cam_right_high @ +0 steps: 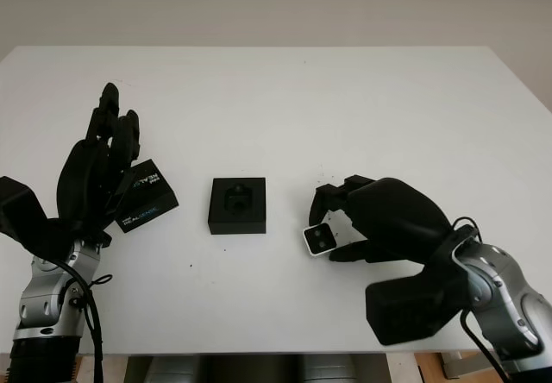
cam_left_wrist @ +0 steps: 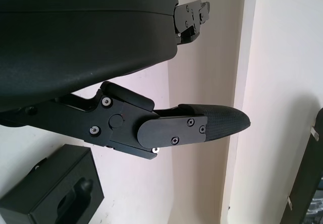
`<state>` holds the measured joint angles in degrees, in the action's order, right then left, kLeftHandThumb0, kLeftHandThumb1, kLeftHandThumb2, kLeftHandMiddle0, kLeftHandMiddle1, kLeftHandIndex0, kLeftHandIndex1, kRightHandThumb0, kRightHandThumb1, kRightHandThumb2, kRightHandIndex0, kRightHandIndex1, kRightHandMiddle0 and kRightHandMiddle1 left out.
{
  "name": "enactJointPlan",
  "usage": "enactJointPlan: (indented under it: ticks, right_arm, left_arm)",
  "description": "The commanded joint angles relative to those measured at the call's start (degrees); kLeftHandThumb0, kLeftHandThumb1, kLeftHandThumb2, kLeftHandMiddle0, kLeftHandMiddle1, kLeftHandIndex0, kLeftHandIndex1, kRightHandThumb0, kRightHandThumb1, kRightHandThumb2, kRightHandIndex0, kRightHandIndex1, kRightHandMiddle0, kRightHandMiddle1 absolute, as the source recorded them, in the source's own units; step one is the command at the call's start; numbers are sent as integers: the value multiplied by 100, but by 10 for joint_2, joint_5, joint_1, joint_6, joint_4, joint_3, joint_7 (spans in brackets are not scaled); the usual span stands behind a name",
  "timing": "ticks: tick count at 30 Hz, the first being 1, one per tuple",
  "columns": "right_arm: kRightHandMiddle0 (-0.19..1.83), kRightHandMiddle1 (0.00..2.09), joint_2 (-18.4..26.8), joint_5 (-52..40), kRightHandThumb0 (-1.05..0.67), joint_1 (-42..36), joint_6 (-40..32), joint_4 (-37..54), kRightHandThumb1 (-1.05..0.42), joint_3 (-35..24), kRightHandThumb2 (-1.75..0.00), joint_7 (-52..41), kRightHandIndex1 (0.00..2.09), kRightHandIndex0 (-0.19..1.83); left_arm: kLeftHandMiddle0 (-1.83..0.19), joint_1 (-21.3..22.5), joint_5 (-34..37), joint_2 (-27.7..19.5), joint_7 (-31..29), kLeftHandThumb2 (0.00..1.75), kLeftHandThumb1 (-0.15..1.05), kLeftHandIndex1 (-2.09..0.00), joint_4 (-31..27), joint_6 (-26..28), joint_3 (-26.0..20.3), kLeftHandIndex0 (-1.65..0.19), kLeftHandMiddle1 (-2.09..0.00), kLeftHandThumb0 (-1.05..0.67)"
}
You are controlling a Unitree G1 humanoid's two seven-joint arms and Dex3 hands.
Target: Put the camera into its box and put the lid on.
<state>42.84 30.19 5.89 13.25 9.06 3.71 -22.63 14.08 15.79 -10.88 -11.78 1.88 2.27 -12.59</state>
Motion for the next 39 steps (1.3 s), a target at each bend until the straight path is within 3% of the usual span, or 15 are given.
enactJointPlan:
  ticks: [1, 13, 29, 39]
  right_arm:
    - [40, 138, -10, -12, -39, 23, -27, 13, -104, -9, -6, -11, 19, 30]
    - [31, 177, -51, -72, -41, 82, -146, -2, -105, -6, -13, -40, 4, 15]
    - [20, 187, -96, -131, -40, 114, -186, 19, -105, -7, -18, -29, 4, 12]
    - [24, 184, -134, -134, -42, 151, -183, -12, -105, 14, -19, -12, 5, 12]
  left_arm:
    - [19, -1, -3, -2, -2, 48, 105, 0, -8, -3, 3, 19, 0, -73]
    - [19, -3, -2, 5, 5, 48, 105, 0, -7, -3, 4, 19, 0, -72]
    - [19, -5, -8, 4, 9, 48, 105, 0, -6, -3, 7, 19, 0, -73]
    - [19, -8, -12, 6, 12, 49, 105, 0, -6, -7, 9, 19, 0, -74]
